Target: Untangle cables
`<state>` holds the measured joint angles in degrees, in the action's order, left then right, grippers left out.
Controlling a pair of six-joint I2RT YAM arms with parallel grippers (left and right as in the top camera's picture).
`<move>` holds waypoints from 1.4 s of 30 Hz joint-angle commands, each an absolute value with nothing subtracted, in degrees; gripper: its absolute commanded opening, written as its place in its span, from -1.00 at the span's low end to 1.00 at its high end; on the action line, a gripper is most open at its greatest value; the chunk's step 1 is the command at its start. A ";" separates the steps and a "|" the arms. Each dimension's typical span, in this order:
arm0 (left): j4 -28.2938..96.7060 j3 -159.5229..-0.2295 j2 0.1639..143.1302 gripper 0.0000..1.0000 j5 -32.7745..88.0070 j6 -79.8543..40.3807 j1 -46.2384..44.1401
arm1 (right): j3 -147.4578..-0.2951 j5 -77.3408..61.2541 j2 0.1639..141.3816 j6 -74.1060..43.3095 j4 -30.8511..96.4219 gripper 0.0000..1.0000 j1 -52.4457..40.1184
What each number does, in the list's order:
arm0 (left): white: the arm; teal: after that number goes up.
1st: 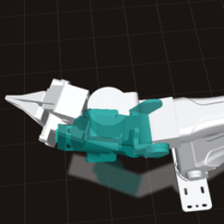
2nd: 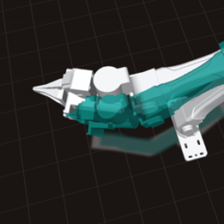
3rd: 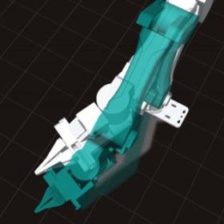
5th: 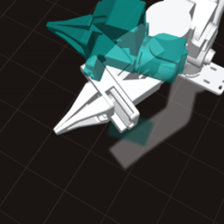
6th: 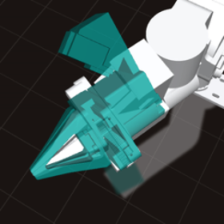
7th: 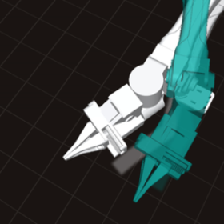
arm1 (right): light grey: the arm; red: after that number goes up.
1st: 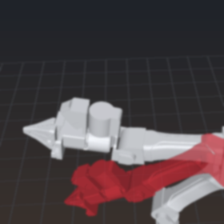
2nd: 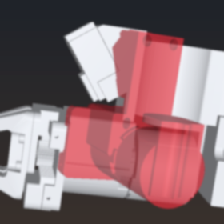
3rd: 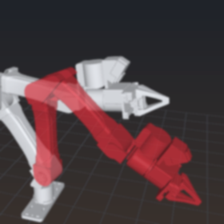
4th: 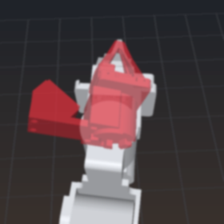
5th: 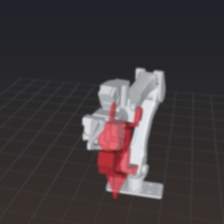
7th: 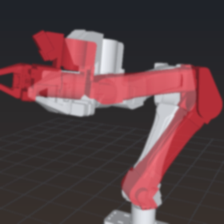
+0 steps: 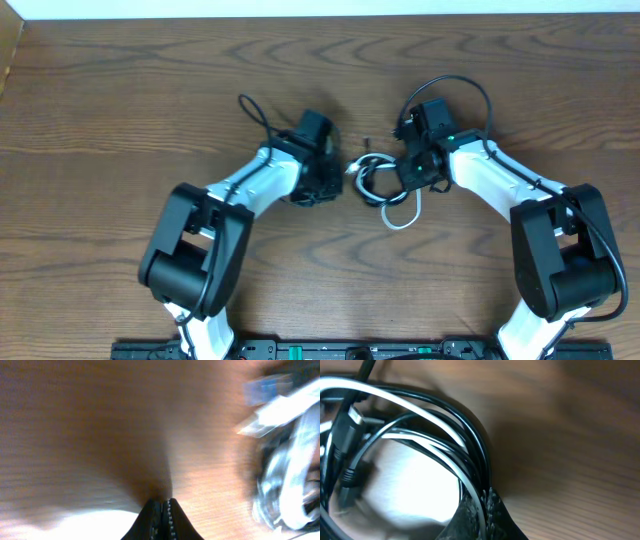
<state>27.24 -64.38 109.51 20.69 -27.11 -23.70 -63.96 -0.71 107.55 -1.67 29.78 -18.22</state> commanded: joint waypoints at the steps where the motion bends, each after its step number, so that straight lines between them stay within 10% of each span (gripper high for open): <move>1: 28.45 -63.96 110.91 -0.85 16.78 -26.20 -21.30 | -63.02 14.81 108.90 -4.71 30.61 -0.98 -16.86; 17: 25.56 -65.39 110.83 -0.52 39.79 -23.86 -21.34 | -64.29 -15.25 107.50 -2.50 30.50 -0.98 -16.91; 35: 20.91 -65.39 110.85 -0.54 34.83 -13.17 -21.56 | -64.86 -34.89 101.89 10.48 34.35 0.06 -17.06; 42: 20.45 -65.39 110.87 -0.39 33.78 -18.72 -19.77 | -64.79 -32.40 101.91 13.63 34.94 0.10 -19.66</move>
